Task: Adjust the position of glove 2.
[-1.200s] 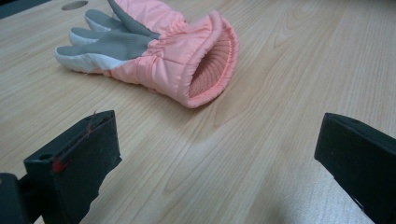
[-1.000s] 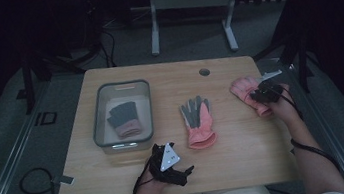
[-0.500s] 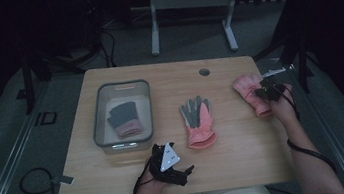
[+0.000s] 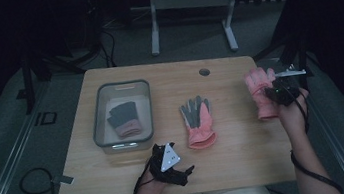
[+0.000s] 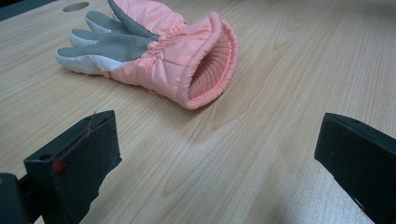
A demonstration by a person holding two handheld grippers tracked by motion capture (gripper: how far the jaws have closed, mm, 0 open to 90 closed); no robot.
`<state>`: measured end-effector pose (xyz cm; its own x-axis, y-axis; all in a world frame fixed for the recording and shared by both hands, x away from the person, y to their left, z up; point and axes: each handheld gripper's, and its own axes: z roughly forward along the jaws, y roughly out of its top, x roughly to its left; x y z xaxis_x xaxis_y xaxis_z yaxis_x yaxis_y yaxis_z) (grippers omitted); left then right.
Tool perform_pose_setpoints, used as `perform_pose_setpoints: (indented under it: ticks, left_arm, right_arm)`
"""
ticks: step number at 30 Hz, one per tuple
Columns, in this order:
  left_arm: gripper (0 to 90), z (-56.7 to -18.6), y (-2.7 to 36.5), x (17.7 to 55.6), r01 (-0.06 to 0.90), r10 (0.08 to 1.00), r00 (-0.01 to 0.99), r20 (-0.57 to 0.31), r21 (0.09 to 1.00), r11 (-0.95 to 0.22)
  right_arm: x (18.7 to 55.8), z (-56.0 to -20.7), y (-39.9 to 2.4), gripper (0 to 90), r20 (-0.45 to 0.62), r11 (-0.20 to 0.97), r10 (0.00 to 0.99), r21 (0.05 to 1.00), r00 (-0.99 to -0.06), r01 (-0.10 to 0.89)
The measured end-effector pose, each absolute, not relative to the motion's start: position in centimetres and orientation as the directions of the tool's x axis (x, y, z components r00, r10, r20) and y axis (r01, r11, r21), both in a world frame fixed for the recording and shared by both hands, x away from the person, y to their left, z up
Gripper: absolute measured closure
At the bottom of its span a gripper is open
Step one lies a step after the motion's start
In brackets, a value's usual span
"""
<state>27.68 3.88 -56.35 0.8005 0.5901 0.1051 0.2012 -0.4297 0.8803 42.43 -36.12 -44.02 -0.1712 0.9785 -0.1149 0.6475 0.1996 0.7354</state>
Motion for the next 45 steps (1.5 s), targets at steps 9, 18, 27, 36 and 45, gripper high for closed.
perform_pose_setpoints:
  ticks: [9,18,27,36,45]
  left_arm:
    - [0.0,-56.4,3.8,27.7,0.202,0.59,0.8,0.108,0.878,-0.434]
    - [0.0,-56.4,3.6,27.6,0.194,0.578,0.808,0.112,0.876,-0.441]
    - [0.0,-56.4,3.6,27.7,0.198,0.577,0.809,0.114,0.871,-0.45]
    - [0.0,-56.5,3.5,27.7,0.203,0.574,0.812,0.108,0.869,-0.451]
    - [0.0,-56.5,3.5,27.7,0.201,0.564,0.819,0.109,0.866,-0.458]
  right_arm:
    - [38.7,-45.6,-34.4,88.1,-0.081,0.141,0.989,0.725,-0.12,0.674]
    - [38.8,-49.7,-32.9,87.9,-0.077,0.121,0.993,0.684,-0.095,0.719]
    - [40.0,-51.8,-33.4,85.2,-0.023,0.075,0.997,0.658,-0.08,0.75]
    - [39.8,-50.9,-34.0,79.5,0.001,0.081,0.994,0.673,-0.109,0.736]
    - [39.3,-48.1,-35.8,72.1,-0.015,0.213,0.96,0.691,-0.28,0.691]
